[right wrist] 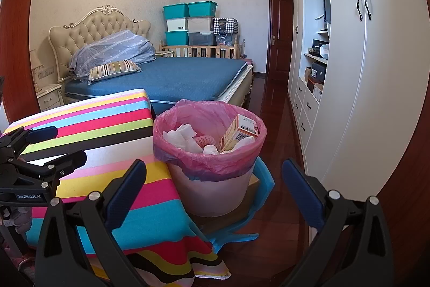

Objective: Collect trash

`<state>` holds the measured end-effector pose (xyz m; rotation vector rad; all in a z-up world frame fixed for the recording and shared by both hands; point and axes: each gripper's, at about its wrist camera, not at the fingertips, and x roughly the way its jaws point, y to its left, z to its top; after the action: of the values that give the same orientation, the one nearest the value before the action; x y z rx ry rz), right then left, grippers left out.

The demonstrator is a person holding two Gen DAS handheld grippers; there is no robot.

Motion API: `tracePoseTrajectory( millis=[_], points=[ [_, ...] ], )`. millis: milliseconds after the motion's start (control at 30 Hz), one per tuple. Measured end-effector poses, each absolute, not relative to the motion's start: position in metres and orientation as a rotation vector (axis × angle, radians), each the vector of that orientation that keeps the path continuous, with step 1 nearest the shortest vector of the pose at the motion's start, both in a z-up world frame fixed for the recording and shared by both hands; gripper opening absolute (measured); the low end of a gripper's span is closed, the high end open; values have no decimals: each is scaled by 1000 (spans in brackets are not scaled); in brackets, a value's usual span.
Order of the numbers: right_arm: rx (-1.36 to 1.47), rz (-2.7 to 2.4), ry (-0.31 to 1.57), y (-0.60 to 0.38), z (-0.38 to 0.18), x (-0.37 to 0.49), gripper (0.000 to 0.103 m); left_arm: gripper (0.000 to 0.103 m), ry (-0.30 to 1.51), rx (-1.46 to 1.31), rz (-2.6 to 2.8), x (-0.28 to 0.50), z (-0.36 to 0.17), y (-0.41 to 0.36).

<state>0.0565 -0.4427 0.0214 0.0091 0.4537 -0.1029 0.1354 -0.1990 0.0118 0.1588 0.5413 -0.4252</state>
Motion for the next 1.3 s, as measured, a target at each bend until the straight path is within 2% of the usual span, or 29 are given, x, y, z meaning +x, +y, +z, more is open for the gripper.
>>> tracePoseTrajectory(
  millis=[1300],
  points=[
    [12,-99,454,-434,16,53,98,96,533,139,-421,133,13,-197]
  ],
)
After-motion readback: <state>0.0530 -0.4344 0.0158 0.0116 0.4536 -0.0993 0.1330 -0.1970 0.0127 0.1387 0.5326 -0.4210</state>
